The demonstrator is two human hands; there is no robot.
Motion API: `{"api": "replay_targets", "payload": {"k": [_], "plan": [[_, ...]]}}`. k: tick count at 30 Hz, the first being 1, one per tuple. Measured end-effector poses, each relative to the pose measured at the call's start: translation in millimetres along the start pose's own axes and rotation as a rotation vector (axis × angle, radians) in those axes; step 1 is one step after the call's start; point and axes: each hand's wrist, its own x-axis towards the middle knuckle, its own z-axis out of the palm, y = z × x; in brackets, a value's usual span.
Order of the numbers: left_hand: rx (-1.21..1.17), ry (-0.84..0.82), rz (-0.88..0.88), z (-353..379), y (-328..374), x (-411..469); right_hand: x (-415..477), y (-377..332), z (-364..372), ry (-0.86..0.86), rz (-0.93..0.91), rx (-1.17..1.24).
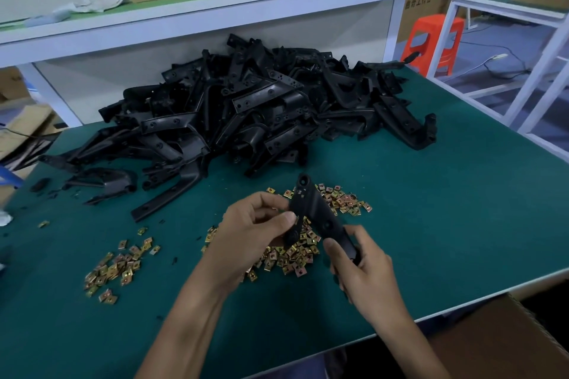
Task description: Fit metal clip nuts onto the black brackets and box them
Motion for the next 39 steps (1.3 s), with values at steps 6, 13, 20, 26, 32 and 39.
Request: {"api": "replay_targets", "payload": {"k": [6, 13, 20, 26, 32, 39], "plan": [[0.161, -0.116, 0.062, -7.1, -4.6, 1.9, -1.5, 3.1, 0.1, 0.006, -0.008, -0.034], [0.655, 0.239, 0.140, -24.8, -33.3, 62.5, 1.8, 2.6, -1.9, 0.089, 0.058, 0.189], [1.088, 0.146, 0.077, -27.7, -51.6, 122.1, 4.1, 2.5, -1.7, 0.084, 0.078, 0.214], [0.896, 0.177, 0.024, -24.8, -37.5, 120.9, 5.1, 1.3, -2.2, 0.065, 0.092, 0.166], [0.202, 0.085, 0.073, -16.1, -14.5, 64.7, 4.0, 1.0, -1.2, 0.028, 0.083, 0.126], [-0.209, 0.063, -0.011, 4.6, 2.4, 24.2, 0.5, 1.2, -1.6, -0.008, 0.041, 0.069]]}}
